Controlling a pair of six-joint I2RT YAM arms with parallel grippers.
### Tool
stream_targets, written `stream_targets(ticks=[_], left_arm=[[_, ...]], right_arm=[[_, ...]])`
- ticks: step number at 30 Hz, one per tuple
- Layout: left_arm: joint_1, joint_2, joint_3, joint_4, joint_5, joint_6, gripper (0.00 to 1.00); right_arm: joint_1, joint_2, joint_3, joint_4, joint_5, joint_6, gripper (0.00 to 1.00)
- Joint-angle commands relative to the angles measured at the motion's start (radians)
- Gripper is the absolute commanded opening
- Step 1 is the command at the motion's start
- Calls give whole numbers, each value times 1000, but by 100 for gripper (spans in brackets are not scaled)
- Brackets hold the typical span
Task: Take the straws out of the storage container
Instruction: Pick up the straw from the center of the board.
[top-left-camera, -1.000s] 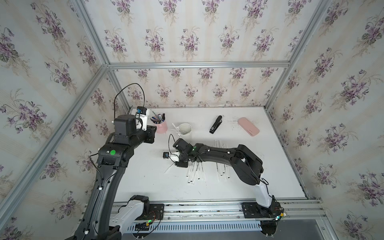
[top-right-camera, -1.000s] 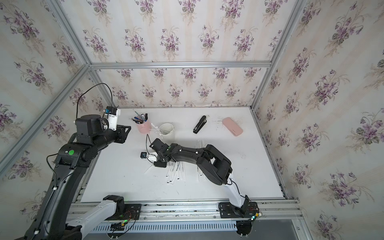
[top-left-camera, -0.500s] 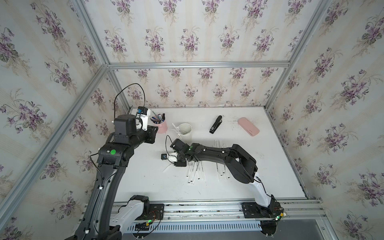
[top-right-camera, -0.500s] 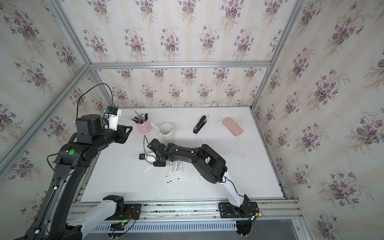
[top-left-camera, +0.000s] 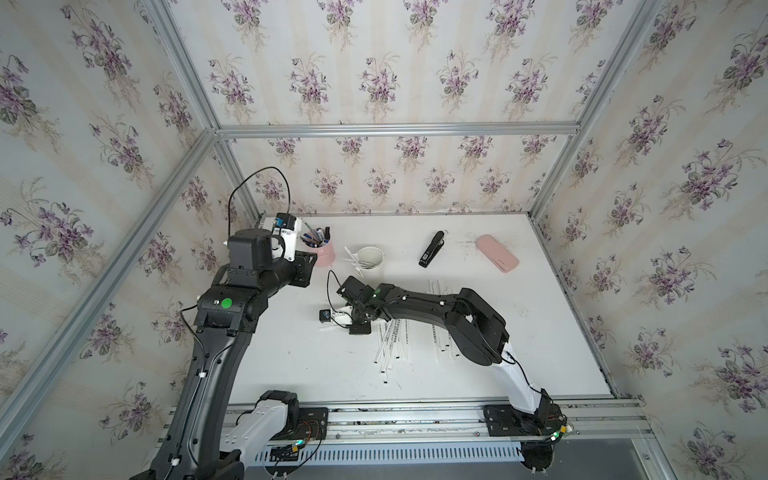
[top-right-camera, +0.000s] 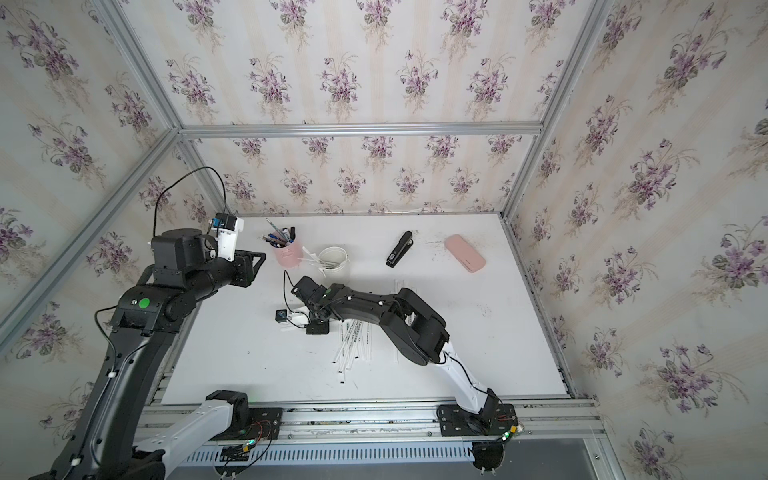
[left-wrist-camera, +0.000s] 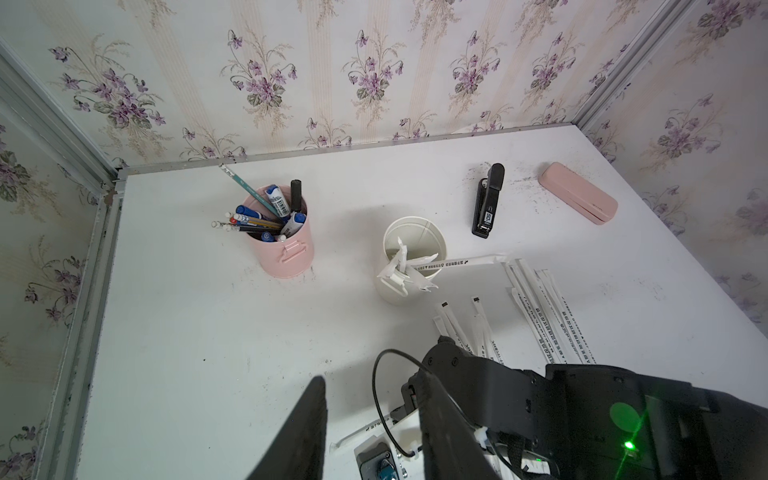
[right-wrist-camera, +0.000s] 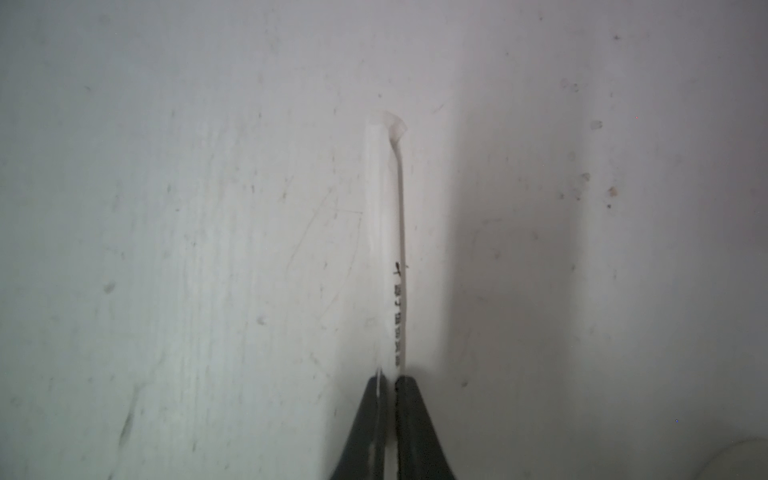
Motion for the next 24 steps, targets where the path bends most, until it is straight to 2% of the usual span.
stream_targets(ticks=[1, 10, 19, 24], left_arm=[[3, -4, -1, 37, 15, -7, 38], [9, -11, -5, 40, 17, -12, 38], [10, -12, -6, 43, 20, -13, 38], [10, -10, -7, 45, 20, -15, 38]], right_arm=[[7, -18, -15, 28, 8, 8, 8], [24, -89, -81, 206, 69, -18, 1], [37, -107, -76, 250, 75, -46, 0], [37, -154, -137, 318, 54, -23, 0]])
